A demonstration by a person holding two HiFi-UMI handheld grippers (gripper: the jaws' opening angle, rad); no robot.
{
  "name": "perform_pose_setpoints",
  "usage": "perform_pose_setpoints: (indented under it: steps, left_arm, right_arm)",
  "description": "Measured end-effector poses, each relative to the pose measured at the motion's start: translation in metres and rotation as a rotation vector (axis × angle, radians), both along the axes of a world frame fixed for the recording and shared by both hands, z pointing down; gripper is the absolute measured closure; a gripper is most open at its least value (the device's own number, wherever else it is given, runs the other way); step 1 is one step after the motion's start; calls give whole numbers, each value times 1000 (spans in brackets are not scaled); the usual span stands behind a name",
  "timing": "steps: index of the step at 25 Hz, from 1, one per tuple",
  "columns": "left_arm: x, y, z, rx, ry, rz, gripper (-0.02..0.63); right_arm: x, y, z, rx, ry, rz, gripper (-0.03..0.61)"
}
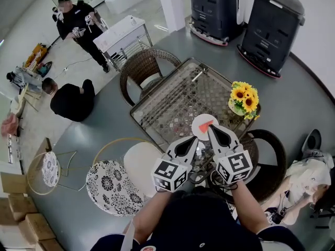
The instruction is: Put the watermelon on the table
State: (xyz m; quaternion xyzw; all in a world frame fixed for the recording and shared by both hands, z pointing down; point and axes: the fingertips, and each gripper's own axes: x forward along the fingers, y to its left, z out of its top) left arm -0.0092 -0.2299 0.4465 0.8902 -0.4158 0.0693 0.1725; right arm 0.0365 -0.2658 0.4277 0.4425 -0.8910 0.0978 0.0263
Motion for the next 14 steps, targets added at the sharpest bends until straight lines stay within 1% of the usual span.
perform_pose_setpoints:
  steps: [14]
  left_arm:
    - [4, 2, -2, 3, 4, 5, 609]
  right_arm:
    - [6, 1, -1, 9, 7, 10, 575]
